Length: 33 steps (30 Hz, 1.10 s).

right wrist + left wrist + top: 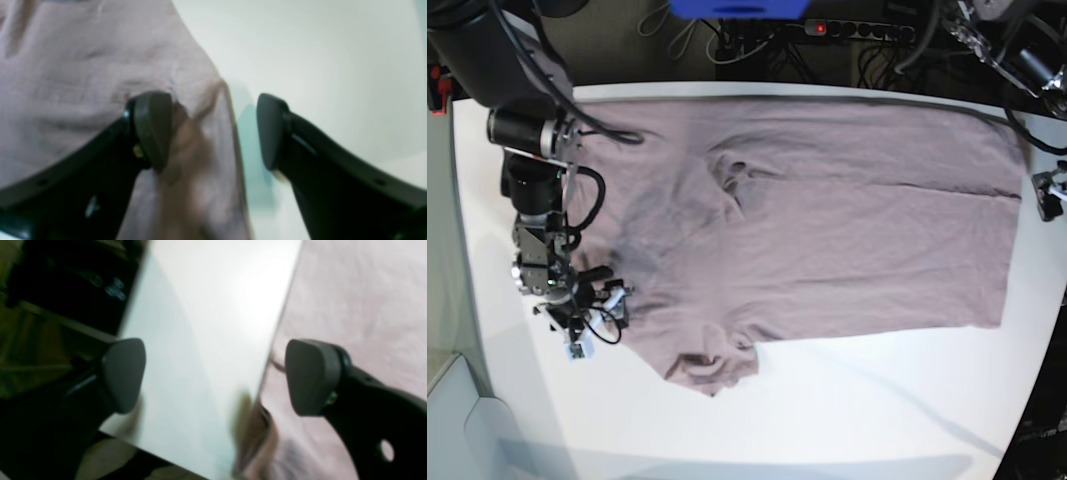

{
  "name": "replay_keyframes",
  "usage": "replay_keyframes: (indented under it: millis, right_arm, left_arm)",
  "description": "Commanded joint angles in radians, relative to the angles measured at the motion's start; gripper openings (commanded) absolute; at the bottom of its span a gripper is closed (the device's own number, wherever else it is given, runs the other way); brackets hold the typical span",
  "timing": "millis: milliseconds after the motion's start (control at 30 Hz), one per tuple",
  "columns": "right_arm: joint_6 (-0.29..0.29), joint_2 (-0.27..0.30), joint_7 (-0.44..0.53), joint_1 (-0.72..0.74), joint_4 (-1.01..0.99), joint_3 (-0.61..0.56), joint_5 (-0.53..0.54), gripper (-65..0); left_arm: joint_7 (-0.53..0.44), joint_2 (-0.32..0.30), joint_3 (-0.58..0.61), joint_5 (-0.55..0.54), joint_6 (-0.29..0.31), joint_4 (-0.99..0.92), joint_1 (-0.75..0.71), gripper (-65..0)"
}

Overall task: Layout the t-shirt on the table in an organized manner, then fold the t-shirt properly
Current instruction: 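Move both grippers to the shirt's side edge and grasp it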

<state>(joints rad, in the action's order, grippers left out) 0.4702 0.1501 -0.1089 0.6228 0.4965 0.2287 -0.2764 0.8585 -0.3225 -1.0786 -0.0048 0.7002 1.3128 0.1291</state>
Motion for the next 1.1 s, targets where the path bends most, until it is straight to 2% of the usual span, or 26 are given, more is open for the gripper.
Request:
replay_keyframes:
  millis: [0,67,133,200,300,467,667,733,800,1067]
  right_arm:
    - [0.002,0.006,0.001,0.022,-0.005,0.001,0.006,-25.2]
    - [0.002,0.006,0.001,0.022,-0.023,0.001,0.006,-27.4]
    - [0.002,0.006,0.001,0.022,-0.026,0.001,0.006,-34.0]
    - [0.002,0.006,-0.001,0.022,-0.026,0.001,0.006,-44.9]
    - [0.002,0.01,-0.002,0.004,-0.022,-0.001,0.004,-65.0]
    - [0.002,0.03,-0.007,-0.022,-0.02,-0.001,0.002,-65.0]
    - [0.002,0.039,-0.007,-0.03,-0.02,-0.001,0.002,-65.0]
    - [0.002,0.049,-0.007,-0.03,-0.02,-0.001,0.002,-65.0]
    - [0.002,0.053,-0.007,-0.03,-0.02,-0.001,0.002,-65.0]
    - [0.002,0.076,-0.002,-0.065,-0.019,0.004,0.002,-65.0]
  left_arm:
    - [-0.012,-0.031,0.001,-0.008,-0.002,-0.008,0.03,0.0]
    - [-0.012,-0.056,0.001,-0.007,-0.002,-0.059,0.071,0.0]
    - [-0.014,-0.085,0.001,0.016,-0.002,-0.124,0.106,0.0]
    - [-0.035,-0.108,0.001,0.059,-0.002,-0.197,0.162,0.0]
    - [-0.138,-0.122,0.002,0.144,-0.002,-0.306,0.246,0.0]
    - [-0.275,-0.135,0.065,0.308,-0.002,-0.531,0.392,0.0]
    - [-0.442,-0.148,0.229,0.331,-0.009,-0.747,0.481,0.0]
    - [-0.485,-0.149,0.282,0.331,-0.075,-0.815,0.504,0.0]
    - [-0.516,-0.149,0.324,0.334,-0.109,-0.859,0.522,0.0]
    - [-0.629,-0.131,0.458,0.332,-0.167,-0.93,0.53,0.0]
